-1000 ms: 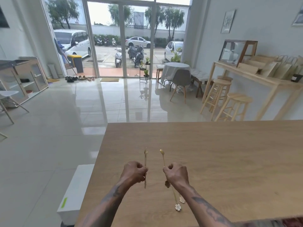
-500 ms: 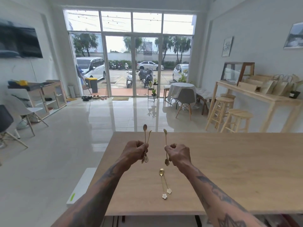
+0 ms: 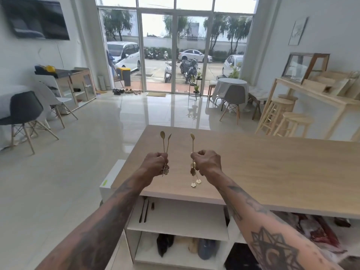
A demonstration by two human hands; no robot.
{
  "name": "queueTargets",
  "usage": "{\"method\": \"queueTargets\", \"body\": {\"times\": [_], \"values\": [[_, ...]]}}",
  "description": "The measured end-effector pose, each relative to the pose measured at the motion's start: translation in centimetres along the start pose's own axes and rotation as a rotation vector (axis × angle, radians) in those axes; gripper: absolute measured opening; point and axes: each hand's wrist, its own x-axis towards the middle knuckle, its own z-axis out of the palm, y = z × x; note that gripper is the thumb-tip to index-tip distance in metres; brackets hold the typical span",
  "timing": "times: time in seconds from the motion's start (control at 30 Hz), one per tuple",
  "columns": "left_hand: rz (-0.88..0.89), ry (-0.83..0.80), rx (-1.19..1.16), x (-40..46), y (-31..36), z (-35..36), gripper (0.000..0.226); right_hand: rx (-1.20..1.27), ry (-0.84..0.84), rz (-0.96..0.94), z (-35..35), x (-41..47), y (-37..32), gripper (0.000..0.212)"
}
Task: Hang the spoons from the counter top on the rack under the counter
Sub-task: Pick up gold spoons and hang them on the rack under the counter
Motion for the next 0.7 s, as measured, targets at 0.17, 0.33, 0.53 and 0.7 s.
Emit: {"method": "queueTargets", "body": {"times": [0.17,0.33,0.53,0.7], "values": [[-0.101,0.050,-0.027,-1.3,-4.2,-2.3,0.028,-0.002,-0.080,0.052,3.9,-1.8,1.5,0.023],[-0.212,0.069,-0.009,-2.1,-9.6,-4.6,0.025,-0.060,-0.193,0.112,8.6,-3.6,4.6,0.021],[-0.316,0.055,0.042,-2.0,-16.6,-5.2,0.026,-0.112,-0.274,0.214,13.5,-5.0,9.8,0.023],[-0.415,0.014,0.072,-1.5,-22.7,-4.4,0.025,-0.168,-0.290,0.286,17.2,-5.8,14.8,0.031]]}}
